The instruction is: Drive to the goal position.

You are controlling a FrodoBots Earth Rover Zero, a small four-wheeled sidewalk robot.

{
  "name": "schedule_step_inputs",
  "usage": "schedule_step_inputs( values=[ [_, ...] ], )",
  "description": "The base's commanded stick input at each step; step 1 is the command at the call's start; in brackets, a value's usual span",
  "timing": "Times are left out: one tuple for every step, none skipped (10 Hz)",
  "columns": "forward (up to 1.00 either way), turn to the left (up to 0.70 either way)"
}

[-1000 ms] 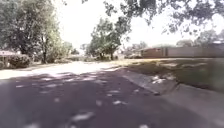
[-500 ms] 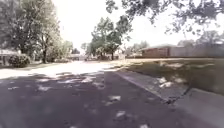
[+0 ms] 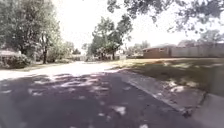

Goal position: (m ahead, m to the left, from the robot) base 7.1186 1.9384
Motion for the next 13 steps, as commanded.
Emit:
schedule_step_inputs(
  values=[
    [0.7, 0.0],
    [0.7, 0.0],
    [0.7, 0.0],
    [0.7, 0.0],
    [0.7, 0.0],
    [0.7, 0.0],
    [0.7, 0.0],
    [0.7, 0.0],
    [0.7, 0.0],
    [0.7, 0.0],
    [0.7, 0.0],
    [0.7, 0.0],
    [0.7, 0.0]
  ],
)
